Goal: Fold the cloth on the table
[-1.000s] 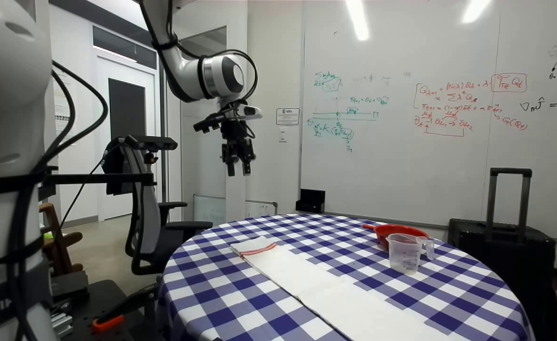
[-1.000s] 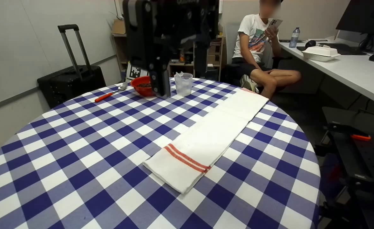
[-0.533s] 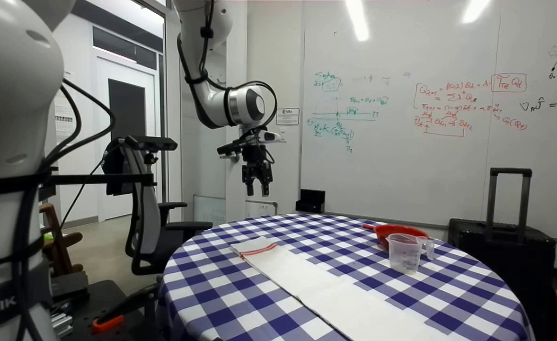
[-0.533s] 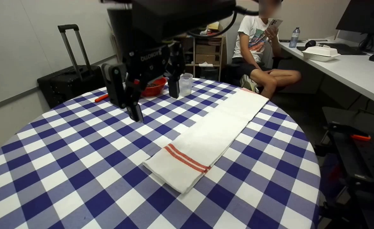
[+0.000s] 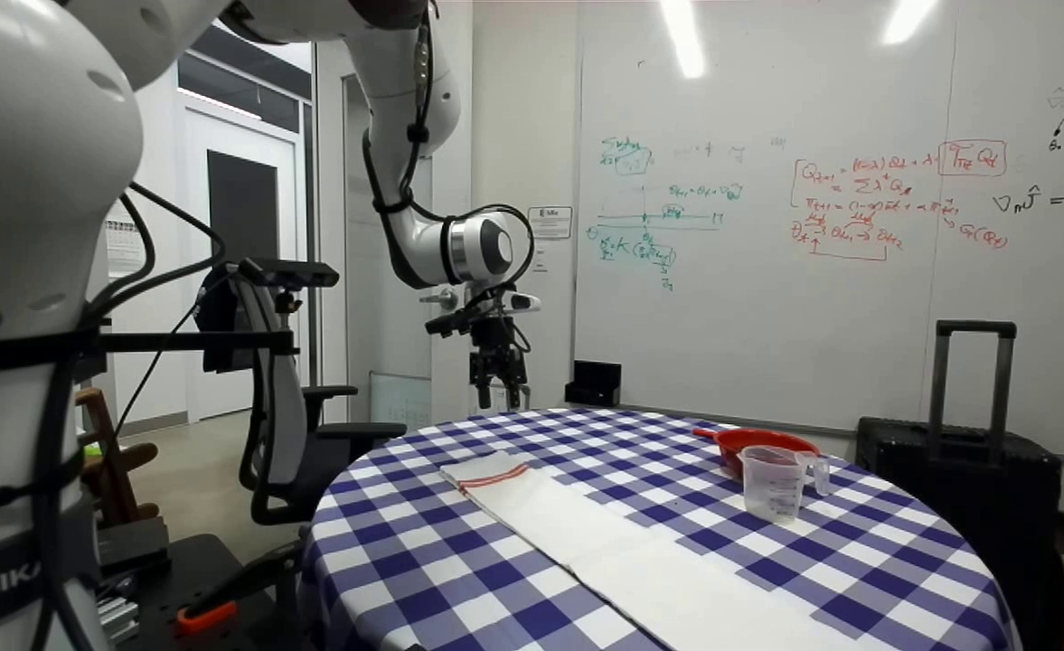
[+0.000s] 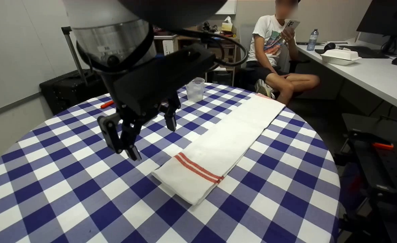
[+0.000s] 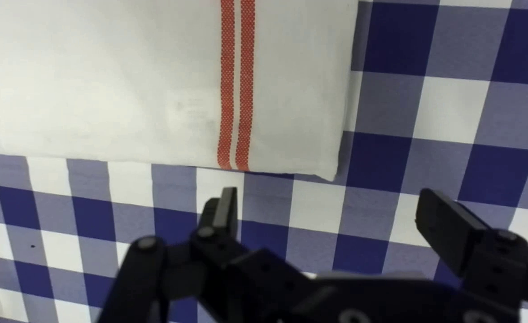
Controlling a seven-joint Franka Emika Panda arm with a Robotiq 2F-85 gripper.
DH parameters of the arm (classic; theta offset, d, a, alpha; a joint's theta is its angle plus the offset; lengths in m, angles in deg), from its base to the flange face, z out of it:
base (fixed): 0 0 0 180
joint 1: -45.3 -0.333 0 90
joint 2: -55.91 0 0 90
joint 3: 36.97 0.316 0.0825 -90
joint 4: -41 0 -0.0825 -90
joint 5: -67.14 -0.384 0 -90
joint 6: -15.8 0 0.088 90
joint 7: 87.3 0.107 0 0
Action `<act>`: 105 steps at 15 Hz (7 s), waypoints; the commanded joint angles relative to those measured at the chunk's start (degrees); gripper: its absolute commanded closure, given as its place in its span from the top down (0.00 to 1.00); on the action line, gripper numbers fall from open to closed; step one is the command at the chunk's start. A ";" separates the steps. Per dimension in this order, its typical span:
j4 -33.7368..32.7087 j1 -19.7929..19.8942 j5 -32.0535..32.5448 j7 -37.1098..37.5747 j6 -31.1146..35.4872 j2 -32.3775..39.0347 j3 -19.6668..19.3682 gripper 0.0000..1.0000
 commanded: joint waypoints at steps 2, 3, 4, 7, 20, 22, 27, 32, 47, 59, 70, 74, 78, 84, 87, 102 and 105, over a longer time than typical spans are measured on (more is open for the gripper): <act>-6.16 -3.41 0.56 1.09 -1.55 6.59 -3.61 1.00; -6.80 -3.65 0.36 1.03 -1.52 7.48 -4.10 1.00; -7.42 -3.92 0.32 1.10 -1.36 8.25 -4.60 1.00; -9.46 -4.39 0.03 1.07 -1.39 10.31 -5.53 1.00; -15.27 -6.29 -0.12 8.28 -8.92 16.11 -7.44 0.67; -16.18 -6.25 -0.01 8.94 -9.84 16.42 -7.31 0.49; -16.85 -5.88 -0.71 9.27 -11.07 15.87 -6.22 0.12; -13.38 -5.57 -1.99 6.25 -7.01 10.92 -2.99 0.02; -6.97 -6.04 -0.04 -13.99 -4.12 -14.28 3.52 0.02; 3.14 0.43 14.43 -30.76 -18.81 -32.18 3.69 0.02; 26.50 11.07 28.14 -29.10 -29.06 -56.47 4.19 0.02; 29.50 13.30 35.13 -28.78 -33.07 -59.93 4.32 0.02; 29.37 12.99 36.20 -26.47 -32.40 -56.51 4.34 0.02; 26.39 12.45 36.87 -22.25 -29.97 -46.06 5.84 0.02; 23.80 12.36 37.84 -20.60 -30.06 -40.80 5.89 0.02; 10.20 9.68 22.23 -23.07 -15.01 -19.60 4.91 0.02; 10.28 9.64 18.96 -24.58 -12.01 -17.20 4.51 0.02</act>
